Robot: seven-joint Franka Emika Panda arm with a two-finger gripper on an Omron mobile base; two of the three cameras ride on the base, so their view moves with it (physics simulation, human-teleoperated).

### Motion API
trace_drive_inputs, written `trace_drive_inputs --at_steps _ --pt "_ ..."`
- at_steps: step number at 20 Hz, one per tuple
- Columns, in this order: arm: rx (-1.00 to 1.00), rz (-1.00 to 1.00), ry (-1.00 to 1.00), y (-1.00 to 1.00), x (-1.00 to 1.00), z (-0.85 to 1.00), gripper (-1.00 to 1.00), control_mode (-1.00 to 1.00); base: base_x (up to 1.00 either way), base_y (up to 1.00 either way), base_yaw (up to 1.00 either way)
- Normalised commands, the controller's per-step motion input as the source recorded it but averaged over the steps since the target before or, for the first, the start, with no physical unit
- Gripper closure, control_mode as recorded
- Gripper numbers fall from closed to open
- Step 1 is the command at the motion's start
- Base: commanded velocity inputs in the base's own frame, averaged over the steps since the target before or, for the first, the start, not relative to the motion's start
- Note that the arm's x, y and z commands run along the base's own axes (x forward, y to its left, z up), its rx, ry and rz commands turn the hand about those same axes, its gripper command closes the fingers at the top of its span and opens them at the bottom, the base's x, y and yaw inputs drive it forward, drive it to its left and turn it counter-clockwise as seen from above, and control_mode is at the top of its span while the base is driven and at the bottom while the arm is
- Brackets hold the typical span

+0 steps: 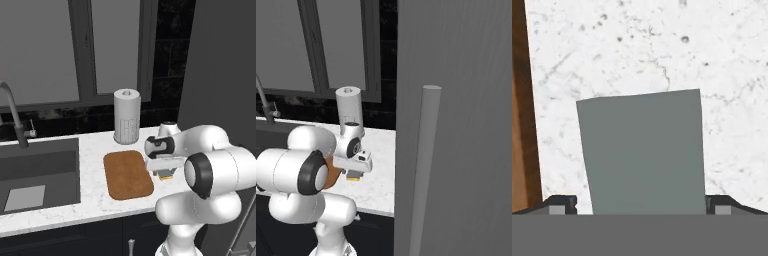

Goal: Pick up the sponge from the counter and clean the cutting board by briefly scrubbing or pressing down on the cutting board. Once finished, release the sponge.

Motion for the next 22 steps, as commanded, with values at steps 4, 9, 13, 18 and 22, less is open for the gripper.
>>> trace_drive_inputs --at_steps 4,9,13,18,22 --pt "-0.04 0.0 0.0 0.0 0.01 -0.35 -1.0 -1.0 0.0 0.0 0.0" --pt "-0.03 0.0 0.0 0.0 0.0 -0.42 1.0 -1.0 0.0 0.0 0.0" --pt "0.0 0.01 0.0 0.01 0.0 -0.24 1.0 -1.0 0.0 0.0 0.0" --pt "0.0 0.0 0.0 0.07 -0.01 0.04 1.0 -1.0 0.0 0.0 0.0" --pt "-0.04 0.0 -0.08 0.44 -0.01 0.76 1.0 -1.0 0.0 0.0 0.0"
